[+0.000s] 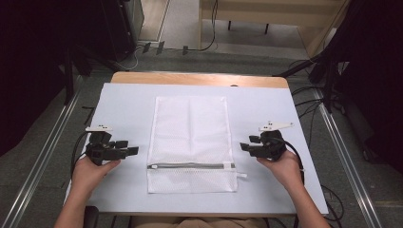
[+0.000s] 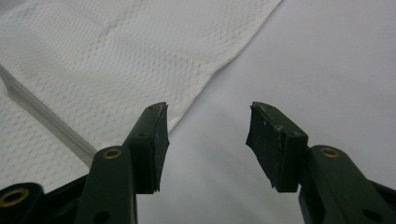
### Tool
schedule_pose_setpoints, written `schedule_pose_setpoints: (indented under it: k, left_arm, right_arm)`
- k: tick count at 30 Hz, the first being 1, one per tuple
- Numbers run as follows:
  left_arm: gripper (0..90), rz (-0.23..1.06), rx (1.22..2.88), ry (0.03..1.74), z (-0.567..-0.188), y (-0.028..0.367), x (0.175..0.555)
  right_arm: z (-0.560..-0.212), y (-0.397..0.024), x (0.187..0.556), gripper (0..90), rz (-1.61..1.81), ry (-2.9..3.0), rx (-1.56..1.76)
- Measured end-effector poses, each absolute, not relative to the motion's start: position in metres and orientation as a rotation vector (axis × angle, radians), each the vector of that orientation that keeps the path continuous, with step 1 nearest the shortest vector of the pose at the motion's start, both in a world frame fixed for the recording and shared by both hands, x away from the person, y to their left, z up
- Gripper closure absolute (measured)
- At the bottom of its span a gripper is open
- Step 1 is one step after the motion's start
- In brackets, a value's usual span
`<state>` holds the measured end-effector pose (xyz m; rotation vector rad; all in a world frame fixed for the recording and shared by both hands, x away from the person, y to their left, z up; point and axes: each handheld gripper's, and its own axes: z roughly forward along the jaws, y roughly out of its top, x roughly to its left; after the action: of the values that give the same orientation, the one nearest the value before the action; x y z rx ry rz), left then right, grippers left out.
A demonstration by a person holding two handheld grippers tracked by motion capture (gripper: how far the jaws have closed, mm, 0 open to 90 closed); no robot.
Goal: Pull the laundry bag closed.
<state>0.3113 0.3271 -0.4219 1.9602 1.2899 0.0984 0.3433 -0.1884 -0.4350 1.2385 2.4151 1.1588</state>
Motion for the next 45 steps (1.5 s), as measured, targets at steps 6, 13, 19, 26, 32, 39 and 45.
schedule_pose_setpoints:
  k: [6, 13, 19, 26, 32, 39, 45]
  left_arm:
    - [35.1, 0.093, 1.961, 1.282, -0.421, 0.327, 0.311]
    - [35.2, 0.092, 1.967, 1.275, -0.421, 0.326, 0.311]
    - [35.2, 0.105, 1.956, 1.289, -0.422, 0.327, 0.311]
    - [35.2, 0.101, 1.961, 1.28, -0.422, 0.326, 0.312]
    - [35.3, 0.1, 1.963, 1.274, -0.422, 0.325, 0.312]
    - [35.1, 0.094, 1.961, 1.268, -0.422, 0.325, 0.312]
    - [35.1, 0.1, 1.968, 1.267, -0.421, 0.325, 0.311]
  right_arm:
    - [-0.433, -0.178, 0.337, 47.7, 1.146, 2.453, 1.158]
    - [-0.43, -0.169, 0.333, 48.8, 1.172, 2.467, 1.126]
    - [-0.428, -0.163, 0.33, 50.1, 1.183, 2.482, 1.135]
    - [-0.426, -0.154, 0.327, 50.9, 1.178, 2.516, 1.093]
    - [-0.426, -0.145, 0.324, 51.2, 1.188, 2.542, 1.052]
    - [-0.424, -0.136, 0.322, 52.7, 1.199, 2.559, 1.037]
    - [-0.424, -0.127, 0.321, 55.0, 1.214, 2.574, 1.02]
